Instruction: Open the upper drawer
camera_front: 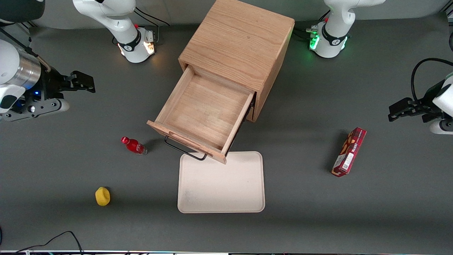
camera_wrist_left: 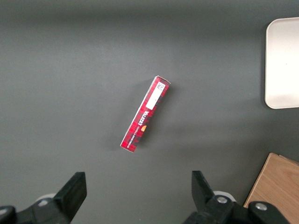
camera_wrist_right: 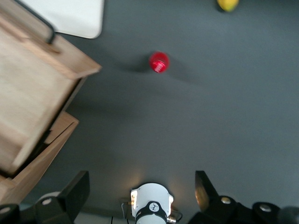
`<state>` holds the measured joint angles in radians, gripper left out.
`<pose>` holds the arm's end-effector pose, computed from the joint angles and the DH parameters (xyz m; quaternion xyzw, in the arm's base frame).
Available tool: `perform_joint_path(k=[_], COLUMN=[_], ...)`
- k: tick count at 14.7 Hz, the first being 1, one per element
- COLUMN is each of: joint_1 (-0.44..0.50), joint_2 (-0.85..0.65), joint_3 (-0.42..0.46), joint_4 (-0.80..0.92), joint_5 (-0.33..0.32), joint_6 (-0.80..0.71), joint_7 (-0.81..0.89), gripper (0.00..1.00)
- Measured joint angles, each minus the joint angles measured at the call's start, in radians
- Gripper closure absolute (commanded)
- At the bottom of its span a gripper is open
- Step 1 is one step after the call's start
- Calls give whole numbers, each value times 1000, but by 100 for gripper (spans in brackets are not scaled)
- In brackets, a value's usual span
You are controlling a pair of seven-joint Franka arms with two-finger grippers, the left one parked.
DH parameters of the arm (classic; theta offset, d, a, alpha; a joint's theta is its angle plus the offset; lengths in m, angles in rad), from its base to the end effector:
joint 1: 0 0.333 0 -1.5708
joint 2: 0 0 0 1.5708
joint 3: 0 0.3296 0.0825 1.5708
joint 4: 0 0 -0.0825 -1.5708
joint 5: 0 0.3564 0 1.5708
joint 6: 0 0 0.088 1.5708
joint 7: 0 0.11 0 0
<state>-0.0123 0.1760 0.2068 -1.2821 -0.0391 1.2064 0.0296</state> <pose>0.5337 0.0869 0.6384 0.9893 0.0778 -0.1229 0.0148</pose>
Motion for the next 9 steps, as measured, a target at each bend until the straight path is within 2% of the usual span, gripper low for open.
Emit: perform_joint_path(k=[4,6,9], joint_1=[0,0,1], joint_2=[-281,-410,-481], joint_3=[-55,-77,-83], joint_4=[-466,-661,-749], joint_5=[14,19,22], joint_6=[317,413,466], joint_7=[45,45,46], gripper=[0,0,0])
